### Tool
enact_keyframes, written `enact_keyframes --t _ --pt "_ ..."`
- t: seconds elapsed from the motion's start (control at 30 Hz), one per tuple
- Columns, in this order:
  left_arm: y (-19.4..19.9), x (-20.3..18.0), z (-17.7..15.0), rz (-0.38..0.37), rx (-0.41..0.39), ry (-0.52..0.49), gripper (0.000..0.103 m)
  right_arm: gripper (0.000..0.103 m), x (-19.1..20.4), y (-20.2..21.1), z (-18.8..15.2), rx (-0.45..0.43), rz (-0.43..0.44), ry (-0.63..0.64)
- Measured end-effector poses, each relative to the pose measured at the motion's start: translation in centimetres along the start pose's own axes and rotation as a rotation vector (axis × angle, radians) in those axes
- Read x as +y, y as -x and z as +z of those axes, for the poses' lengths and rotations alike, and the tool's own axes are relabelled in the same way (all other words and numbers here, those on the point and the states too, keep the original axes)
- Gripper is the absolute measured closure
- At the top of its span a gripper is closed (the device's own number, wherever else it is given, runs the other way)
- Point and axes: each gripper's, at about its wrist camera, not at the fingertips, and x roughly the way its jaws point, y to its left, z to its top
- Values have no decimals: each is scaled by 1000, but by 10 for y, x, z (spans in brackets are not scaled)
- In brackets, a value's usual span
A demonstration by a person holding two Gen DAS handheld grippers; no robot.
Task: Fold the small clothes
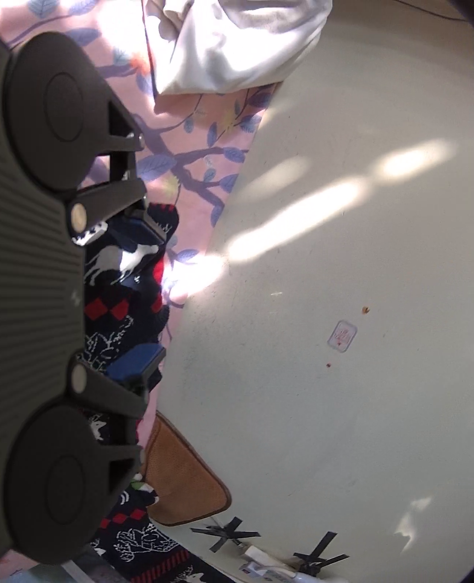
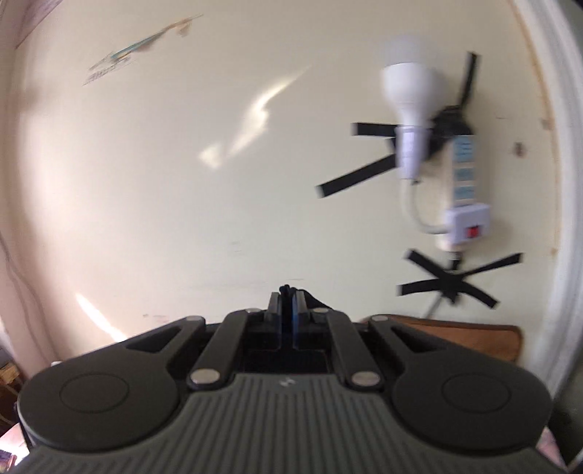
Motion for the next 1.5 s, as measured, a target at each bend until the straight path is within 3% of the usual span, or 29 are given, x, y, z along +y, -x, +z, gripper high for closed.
enact_keyframes --t 0.13,0.27,0.33,0.5,0.63,0.73,0.77,0.8,0.83,0.87,1.03,1.1,1.3,1.4,1.5 --pt "10 24 11 15 -24 80 42 95 64 -62 -31 149 187 5" --pt "13 40 14 28 -34 125 42 88 98 -108 -75 314 280 19" --pt "10 43 14 30 -22 137 42 76 91 -108 -82 294 244 30" --pt "-2 35 7 15 22 115 41 70 23 -93 -97 261 72 0" --pt "-11 21 -1 -44 68 92 41 69 -40 -91 -146 335 -115 0" --pt "-20 9 -9 -23 93 36 41 68 -74 -99 -189 451 -158 -58" --pt "-23 8 -11 -13 103 21 41 68 -78 -103 -200 480 -196 -25" --pt "-26 8 -13 -2 110 14 41 72 -73 -112 -211 500 -287 66" --pt "-27 10 -13 10 116 14 41 66 -68 -118 -217 489 -371 146" --pt "-27 12 -14 16 119 22 41 65 -71 -115 -218 469 -385 148" --pt "-29 26 -11 29 117 70 41 64 -54 -77 -198 334 -272 122" --pt "-29 28 -10 26 121 81 41 64 -49 -65 -198 336 -209 144" --pt "-26 26 -8 22 109 81 41 64 -27 -56 -220 395 -152 296" --pt "-27 25 -8 18 115 83 41 65 -46 -66 -216 463 -67 85" --pt "-27 25 -8 17 114 81 41 64 -67 -76 -213 482 -84 -107"
